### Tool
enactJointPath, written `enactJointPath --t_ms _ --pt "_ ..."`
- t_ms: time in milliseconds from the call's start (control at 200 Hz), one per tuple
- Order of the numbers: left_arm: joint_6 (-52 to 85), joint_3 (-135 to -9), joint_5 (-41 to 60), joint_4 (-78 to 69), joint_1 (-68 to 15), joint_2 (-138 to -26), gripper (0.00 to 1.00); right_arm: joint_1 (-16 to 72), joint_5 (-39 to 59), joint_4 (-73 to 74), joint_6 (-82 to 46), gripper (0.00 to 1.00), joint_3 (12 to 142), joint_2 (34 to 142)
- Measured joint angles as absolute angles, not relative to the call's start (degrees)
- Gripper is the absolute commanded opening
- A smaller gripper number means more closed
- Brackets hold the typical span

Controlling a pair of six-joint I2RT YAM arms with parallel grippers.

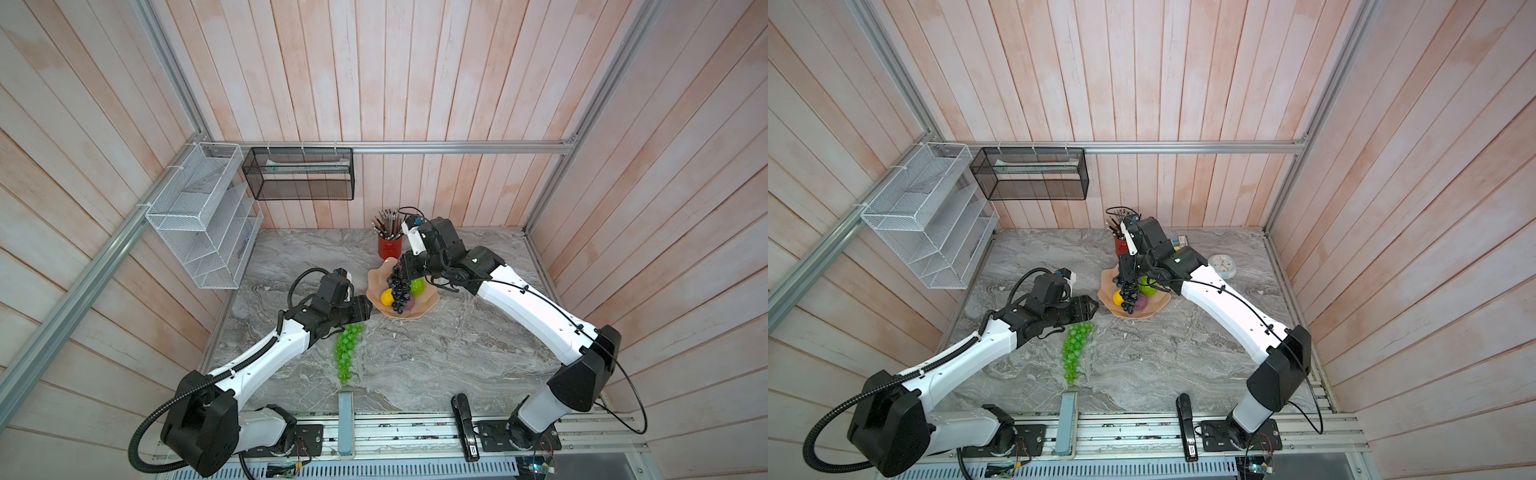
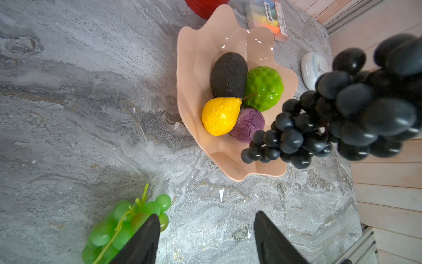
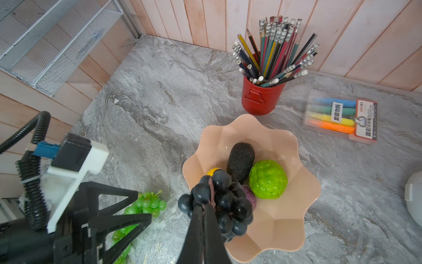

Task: Place and organize the fake fruits in the fruit bowl
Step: 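Lift the dark grapes with the right gripper and carry them over the bowl, then lower the dark grapes into the bowl beside the purple fruit with the right gripper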

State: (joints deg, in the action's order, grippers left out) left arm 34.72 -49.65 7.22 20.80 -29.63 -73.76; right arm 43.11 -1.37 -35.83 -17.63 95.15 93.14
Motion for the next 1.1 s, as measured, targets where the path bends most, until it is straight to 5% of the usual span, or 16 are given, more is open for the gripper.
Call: enactJointPath --t_ms 1100 --pt "34.7 -49.5 7.1 21.0 -29.6 -76.8 0.68 34.4 2.1 -28.0 -15.8 0.00 75.7 87.9"
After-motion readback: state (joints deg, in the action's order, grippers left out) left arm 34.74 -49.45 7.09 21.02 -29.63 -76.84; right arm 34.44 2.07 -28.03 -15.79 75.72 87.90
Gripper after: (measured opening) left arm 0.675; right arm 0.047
